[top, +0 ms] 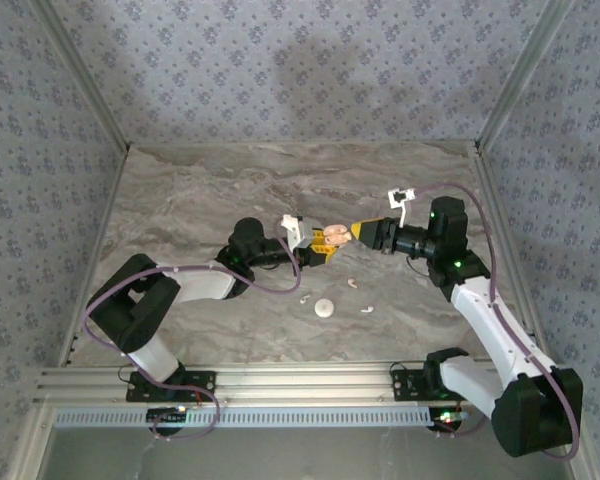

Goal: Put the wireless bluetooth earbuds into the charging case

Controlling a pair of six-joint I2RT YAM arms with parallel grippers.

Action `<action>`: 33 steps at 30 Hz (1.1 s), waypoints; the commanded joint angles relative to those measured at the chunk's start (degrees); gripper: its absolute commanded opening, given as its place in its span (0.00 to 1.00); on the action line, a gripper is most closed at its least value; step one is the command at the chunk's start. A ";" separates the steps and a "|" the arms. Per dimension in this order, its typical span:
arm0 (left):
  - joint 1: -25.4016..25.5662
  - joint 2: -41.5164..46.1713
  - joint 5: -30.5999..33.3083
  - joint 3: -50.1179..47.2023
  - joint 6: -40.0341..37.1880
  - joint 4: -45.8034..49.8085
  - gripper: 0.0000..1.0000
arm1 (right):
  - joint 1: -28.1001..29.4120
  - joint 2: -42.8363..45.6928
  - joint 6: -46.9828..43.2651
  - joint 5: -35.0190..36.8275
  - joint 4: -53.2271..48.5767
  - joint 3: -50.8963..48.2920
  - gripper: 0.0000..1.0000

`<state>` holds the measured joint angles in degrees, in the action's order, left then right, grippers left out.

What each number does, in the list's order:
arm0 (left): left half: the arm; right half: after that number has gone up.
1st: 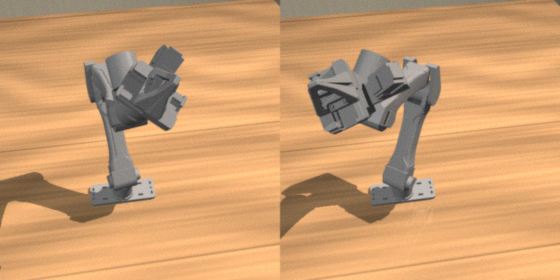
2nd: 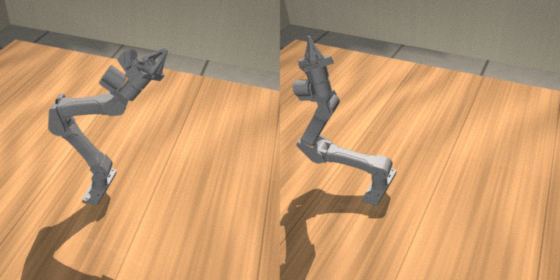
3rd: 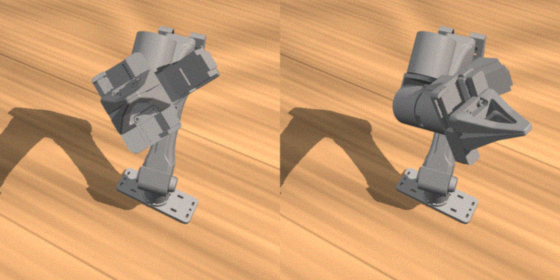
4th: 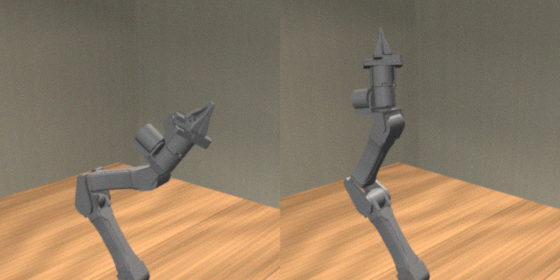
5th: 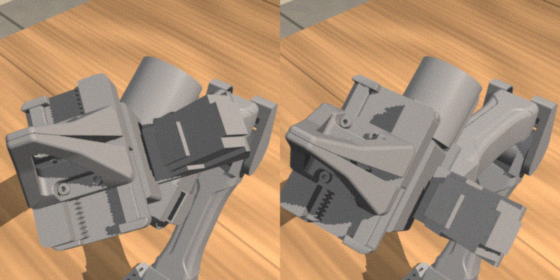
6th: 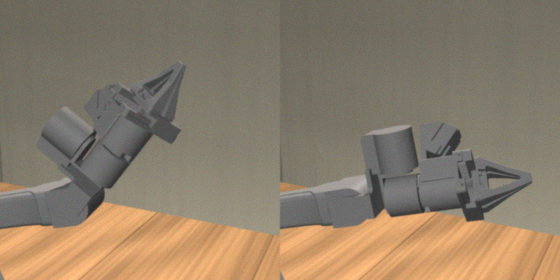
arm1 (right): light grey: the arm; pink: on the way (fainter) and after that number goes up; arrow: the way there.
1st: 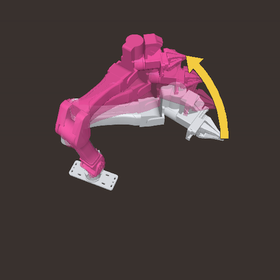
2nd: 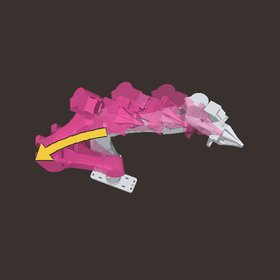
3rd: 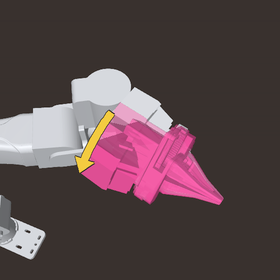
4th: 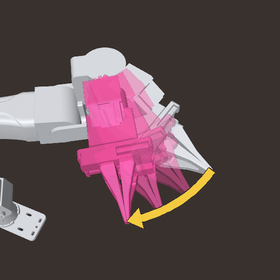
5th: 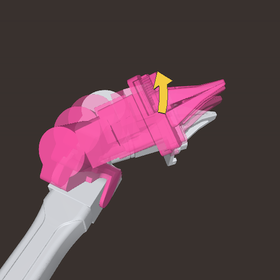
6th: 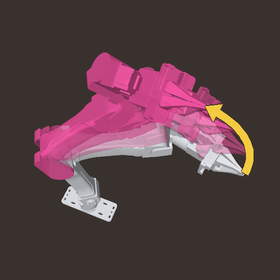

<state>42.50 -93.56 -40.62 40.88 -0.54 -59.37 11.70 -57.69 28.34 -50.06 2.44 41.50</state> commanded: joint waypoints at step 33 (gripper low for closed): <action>-0.56 0.27 1.91 0.60 1.84 -3.64 0.18 | 3.58 -1.24 -0.94 -4.43 -2.64 0.14 0.18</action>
<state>42.09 -93.56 -40.23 40.86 0.12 -59.86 13.54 -58.78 28.42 -51.13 1.76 41.41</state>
